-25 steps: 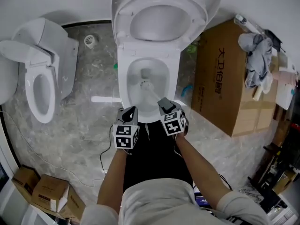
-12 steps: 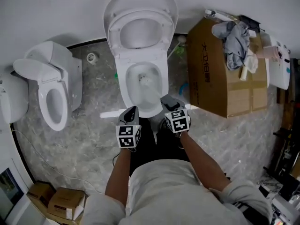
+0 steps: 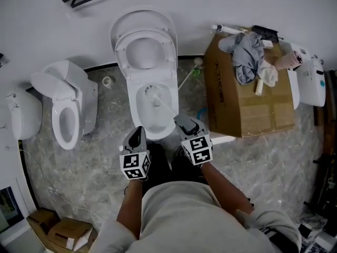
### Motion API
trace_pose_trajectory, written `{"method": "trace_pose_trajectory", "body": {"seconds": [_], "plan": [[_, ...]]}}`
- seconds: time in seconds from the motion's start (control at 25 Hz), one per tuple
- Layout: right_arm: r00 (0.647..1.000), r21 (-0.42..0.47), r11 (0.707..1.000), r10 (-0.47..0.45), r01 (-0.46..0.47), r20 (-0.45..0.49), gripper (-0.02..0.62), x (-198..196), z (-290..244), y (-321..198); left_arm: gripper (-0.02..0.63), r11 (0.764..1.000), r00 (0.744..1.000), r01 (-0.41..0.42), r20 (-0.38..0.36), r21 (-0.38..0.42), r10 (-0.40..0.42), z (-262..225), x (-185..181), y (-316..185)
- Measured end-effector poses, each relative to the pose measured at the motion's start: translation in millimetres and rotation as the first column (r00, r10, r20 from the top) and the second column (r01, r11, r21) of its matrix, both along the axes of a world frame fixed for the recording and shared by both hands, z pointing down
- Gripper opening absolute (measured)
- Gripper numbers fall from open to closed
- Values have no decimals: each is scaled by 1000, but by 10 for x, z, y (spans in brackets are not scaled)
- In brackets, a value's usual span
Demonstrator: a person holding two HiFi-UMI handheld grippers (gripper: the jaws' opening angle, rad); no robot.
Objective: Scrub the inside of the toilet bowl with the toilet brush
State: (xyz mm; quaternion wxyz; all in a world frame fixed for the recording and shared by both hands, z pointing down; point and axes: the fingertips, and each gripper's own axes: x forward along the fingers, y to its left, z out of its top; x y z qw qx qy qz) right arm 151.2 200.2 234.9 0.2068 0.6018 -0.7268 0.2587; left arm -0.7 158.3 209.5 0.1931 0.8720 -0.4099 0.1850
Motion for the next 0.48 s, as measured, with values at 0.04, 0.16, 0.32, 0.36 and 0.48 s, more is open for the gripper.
{"method": "trace_pose_trajectory", "body": {"seconds": [0.04,0.16,0.32,0.36,0.48], "plan": [[1000,24,1000,-3,3,-7,146,46,-115,64,11,1000,1000,12,-9,24,-12,-120,30,52],[1000,86,996,-2,4,-18,146,128,-423,241,11,996,999,25,-34,82,-22,-451,99,204],[1000,146,989,2,2,-28,146,175,-783,392,11,990,999,-11,-41,144,17,-791,222,331],[999,155,988,5,0,-31,146,185,-847,421,11,987,999,-20,-44,156,27,-852,252,350],[999,160,987,23,-17,-35,146,210,-965,532,11,983,997,-34,-60,179,45,-995,297,431]]}}
